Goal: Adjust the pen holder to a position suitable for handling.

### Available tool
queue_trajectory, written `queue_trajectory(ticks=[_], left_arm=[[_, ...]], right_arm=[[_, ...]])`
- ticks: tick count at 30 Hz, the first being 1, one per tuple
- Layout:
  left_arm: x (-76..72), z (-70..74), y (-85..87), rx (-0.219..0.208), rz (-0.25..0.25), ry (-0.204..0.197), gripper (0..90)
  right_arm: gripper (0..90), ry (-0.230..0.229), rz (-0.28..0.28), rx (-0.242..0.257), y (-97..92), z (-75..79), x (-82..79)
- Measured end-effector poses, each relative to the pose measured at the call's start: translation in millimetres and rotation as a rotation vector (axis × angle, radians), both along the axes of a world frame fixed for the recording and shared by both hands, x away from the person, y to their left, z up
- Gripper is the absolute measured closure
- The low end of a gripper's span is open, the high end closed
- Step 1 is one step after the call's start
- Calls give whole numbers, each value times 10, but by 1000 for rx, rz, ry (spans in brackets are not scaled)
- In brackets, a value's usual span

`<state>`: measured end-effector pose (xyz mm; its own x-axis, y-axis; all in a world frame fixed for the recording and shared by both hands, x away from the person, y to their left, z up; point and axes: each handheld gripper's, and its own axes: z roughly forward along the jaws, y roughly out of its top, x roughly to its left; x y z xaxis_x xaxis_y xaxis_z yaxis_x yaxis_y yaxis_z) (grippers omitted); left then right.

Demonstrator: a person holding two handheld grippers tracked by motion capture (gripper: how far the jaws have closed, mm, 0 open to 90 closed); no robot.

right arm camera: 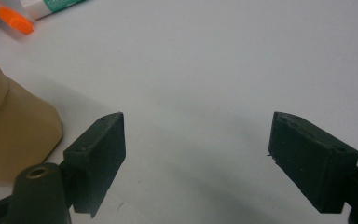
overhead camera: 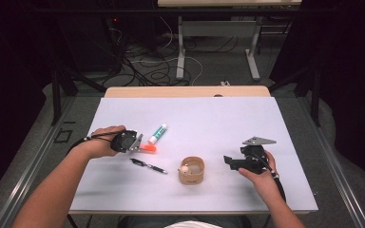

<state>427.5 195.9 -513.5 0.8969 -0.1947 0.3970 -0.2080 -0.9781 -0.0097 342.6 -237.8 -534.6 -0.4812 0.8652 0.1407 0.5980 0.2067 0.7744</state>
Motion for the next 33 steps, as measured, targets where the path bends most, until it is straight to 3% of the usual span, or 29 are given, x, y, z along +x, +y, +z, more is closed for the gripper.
queue_trajectory(ticks=[9, 23, 28, 33], left_arm=[[-46, 37, -18, -36, 53, 45, 770], [-63, 155, 63, -180, 129, 118, 771], [-45, 127, 74, -169, 162, 134, 771], [-7, 45, 52, -128, 176, 138, 771]], right_arm=[[184, 2, 2, 3, 9, -5, 2], [184, 2, 0, 3, 10, -7, 4], [184, 6, -2, 6, 16, -5, 2], [184, 8, 1, 7, 19, -5, 1]])
